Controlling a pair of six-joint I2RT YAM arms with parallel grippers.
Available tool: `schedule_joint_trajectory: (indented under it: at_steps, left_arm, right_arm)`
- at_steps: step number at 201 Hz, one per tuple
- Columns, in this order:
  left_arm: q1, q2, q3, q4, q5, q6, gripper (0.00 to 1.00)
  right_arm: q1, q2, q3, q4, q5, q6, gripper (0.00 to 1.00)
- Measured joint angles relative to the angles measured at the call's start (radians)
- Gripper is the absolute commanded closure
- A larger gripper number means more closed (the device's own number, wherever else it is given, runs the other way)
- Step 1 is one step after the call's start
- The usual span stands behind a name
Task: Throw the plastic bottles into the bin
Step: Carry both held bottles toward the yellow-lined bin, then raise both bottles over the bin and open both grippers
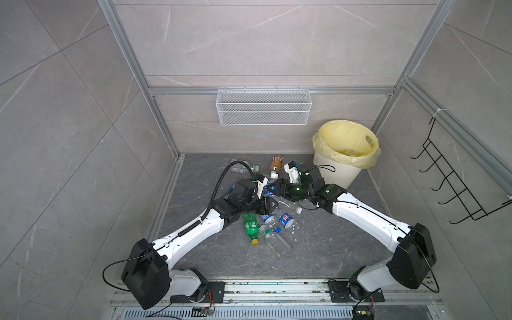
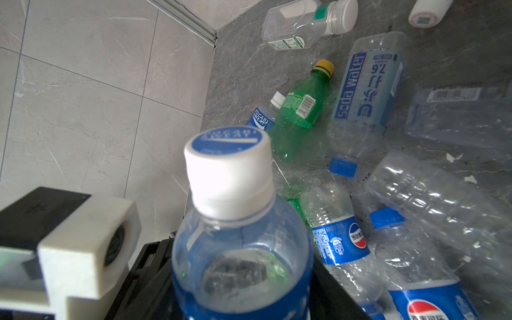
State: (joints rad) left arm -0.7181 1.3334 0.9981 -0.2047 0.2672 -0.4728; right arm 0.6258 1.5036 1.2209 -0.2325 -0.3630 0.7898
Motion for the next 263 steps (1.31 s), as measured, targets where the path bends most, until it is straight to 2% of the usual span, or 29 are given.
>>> schedule_joint_trajectory:
  at_steps: [79,133,167,222,263]
  left_arm:
    - [-0.003,0.000,0.000,-0.001,-0.005,0.003,0.22]
    - [-0.022,-0.003,0.030,-0.063,-0.056,0.022,0.12]
    - [-0.066,0.003,0.146,-0.127,-0.112,0.076,0.00]
    - [-0.179,0.106,0.363,-0.208,-0.244,0.209,0.00]
    - [-0.214,0.217,0.537,-0.244,-0.286,0.290,0.00]
  right_arm:
    - [-0.006,0.000,0.000,-0.021,0.036,-0.008,0.51]
    - [-0.067,-0.020,0.005,-0.085,0.069,-0.050,0.51]
    - [-0.120,-0.064,0.050,-0.147,0.098,-0.096,0.51]
    - [-0.238,-0.129,0.175,-0.247,0.156,-0.185,0.51]
    - [-0.341,-0.164,0.291,-0.317,0.211,-0.246,0.51]
